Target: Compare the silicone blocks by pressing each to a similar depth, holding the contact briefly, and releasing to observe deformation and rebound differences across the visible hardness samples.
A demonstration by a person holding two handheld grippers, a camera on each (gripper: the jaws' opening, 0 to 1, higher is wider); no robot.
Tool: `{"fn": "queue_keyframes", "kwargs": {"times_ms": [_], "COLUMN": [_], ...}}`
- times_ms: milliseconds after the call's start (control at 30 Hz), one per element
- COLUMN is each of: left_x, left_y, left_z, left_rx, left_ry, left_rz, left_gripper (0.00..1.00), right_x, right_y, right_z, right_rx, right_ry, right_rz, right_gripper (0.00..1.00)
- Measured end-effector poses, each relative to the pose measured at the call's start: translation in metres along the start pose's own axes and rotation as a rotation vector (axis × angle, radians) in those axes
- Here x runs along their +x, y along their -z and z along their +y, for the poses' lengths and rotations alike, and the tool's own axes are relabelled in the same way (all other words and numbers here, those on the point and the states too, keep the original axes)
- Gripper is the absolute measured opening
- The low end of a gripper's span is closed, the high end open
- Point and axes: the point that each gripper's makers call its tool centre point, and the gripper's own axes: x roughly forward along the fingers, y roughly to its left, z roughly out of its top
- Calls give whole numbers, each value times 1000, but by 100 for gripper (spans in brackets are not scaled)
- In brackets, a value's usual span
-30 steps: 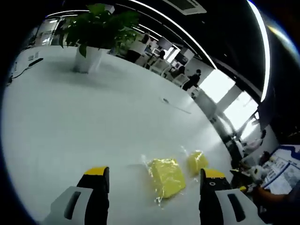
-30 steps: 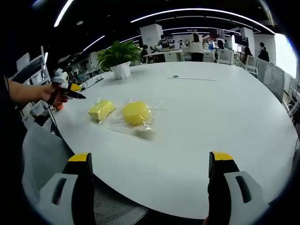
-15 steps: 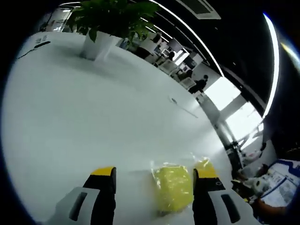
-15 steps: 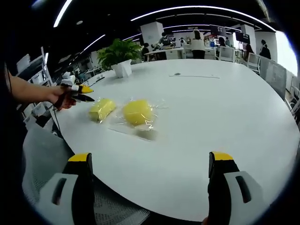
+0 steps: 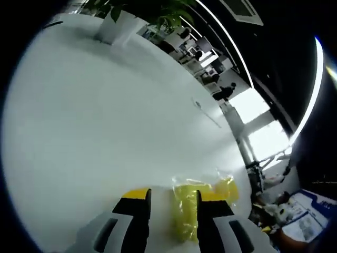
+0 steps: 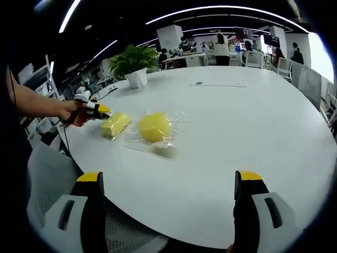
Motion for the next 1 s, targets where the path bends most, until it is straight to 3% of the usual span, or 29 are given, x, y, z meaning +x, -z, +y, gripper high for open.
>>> {"fn": "queue_keyframes", "kwargs": {"times_ms": [200,433,533,567,667,767,900,1000], "left_x": [6,10,11,9,8,7,7,6], "left_y": [0,0,0,1,0,0,0,0], "left_z": [4,-1,-6,-11,-3,-6,-7,-4], "left_rx": [-16,-49,-64,-53,45,-30,-34,-164], "left_ry": [-1,45,75,99,41,45,49,42], "left_rz": [-3,3,-1,5,14,17,15,24], "left_gripper": [31,24,15,7,1,0,0,0], "right_x": [0,0,-1,-1,-1,0,-1,-4], "right_y": [3,5,6,5,4,4,4,4], "right_z": [1,2,2,3,3,5,5,1], "right_rx": [-1,-6,-4,-1,2,5,-7,-2], "right_ry": [-5,-8,-6,-5,-1,-3,0,15], "right_rz": [12,26,28,24,16,15,16,8], "right_gripper": [97,97,97,97,97,97,97,97]}}
